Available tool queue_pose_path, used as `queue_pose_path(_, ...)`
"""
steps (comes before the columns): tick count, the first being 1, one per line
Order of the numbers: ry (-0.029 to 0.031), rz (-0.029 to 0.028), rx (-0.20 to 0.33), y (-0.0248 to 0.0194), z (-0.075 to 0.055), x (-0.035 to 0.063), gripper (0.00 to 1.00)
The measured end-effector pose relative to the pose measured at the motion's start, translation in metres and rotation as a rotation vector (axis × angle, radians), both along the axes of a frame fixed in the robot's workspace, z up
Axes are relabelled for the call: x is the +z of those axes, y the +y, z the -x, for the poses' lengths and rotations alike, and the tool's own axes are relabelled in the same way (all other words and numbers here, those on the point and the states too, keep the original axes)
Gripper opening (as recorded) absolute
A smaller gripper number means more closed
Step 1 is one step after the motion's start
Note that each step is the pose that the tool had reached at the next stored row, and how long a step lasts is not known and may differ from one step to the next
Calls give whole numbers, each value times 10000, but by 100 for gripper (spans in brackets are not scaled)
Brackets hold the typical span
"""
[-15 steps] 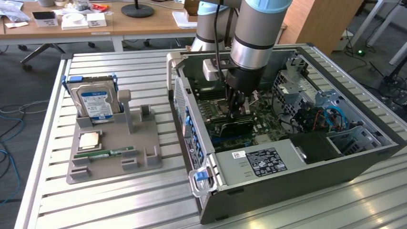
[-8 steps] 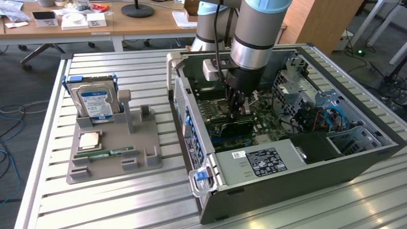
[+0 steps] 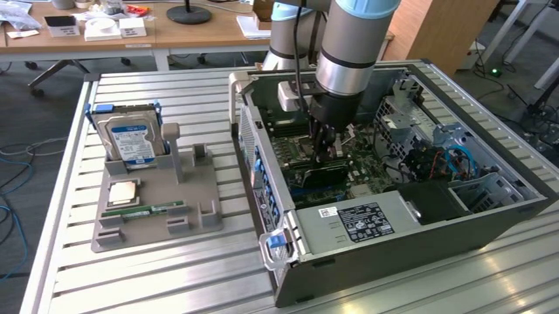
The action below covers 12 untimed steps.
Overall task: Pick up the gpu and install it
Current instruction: 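Press down on the gpu until it lock into place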
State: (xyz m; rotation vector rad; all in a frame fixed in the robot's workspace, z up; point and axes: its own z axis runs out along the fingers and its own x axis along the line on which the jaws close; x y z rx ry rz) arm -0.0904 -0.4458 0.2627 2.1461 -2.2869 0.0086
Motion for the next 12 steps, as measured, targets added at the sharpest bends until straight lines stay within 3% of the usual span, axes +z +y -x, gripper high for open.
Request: queue_pose_path(12, 0, 3, 1, 0, 7, -14, 11)
